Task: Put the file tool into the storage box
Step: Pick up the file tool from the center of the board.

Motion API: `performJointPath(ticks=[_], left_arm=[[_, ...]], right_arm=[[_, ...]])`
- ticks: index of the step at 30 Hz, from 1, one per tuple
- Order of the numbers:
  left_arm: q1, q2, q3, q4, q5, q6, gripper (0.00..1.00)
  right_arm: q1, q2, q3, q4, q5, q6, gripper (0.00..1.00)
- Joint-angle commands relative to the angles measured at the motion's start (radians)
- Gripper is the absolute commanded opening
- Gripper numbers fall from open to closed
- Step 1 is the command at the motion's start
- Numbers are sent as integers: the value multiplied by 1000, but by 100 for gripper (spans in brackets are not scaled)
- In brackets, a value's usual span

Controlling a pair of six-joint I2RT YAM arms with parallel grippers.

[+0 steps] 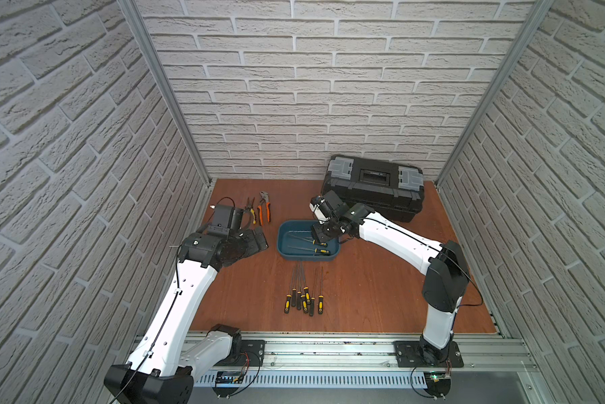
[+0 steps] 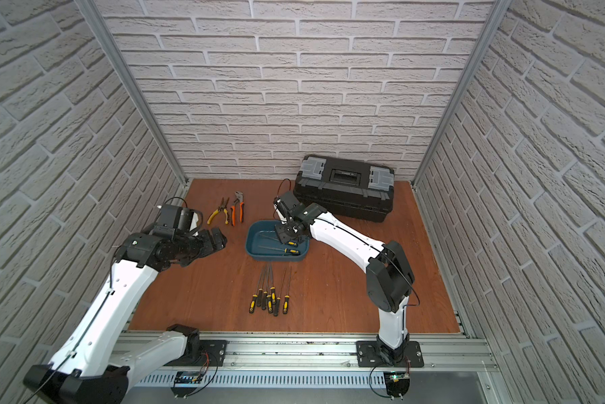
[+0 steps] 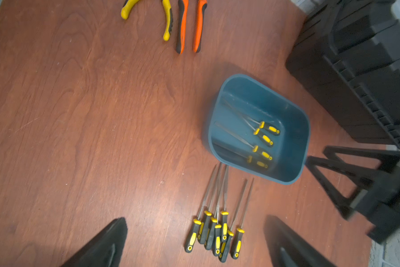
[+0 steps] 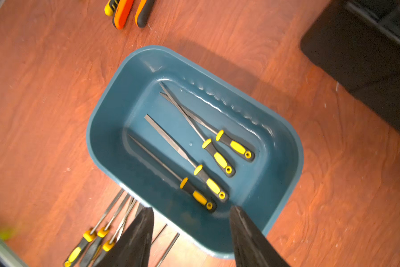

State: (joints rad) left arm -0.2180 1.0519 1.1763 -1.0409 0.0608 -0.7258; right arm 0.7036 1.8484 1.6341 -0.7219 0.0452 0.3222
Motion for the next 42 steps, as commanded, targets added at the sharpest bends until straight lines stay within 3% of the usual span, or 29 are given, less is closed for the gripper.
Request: performJointPath(ticks=[1, 10, 25, 35, 42], left_arm=[[28, 22, -30, 86, 88, 54, 98], [48, 225, 26, 154, 224, 157, 98], [51, 261, -39, 180, 287, 200, 98], [51, 246, -77, 184, 303, 189, 98], [51, 201, -111, 169, 291, 192, 98]], right_arm=[[17, -89, -56, 33, 22, 118, 57], [96, -218, -259, 42, 131, 289, 56], [286, -278, -546, 112, 96, 670, 50], [338, -202, -571, 131, 11, 711, 49], [342, -111, -482, 60, -2, 680, 48]])
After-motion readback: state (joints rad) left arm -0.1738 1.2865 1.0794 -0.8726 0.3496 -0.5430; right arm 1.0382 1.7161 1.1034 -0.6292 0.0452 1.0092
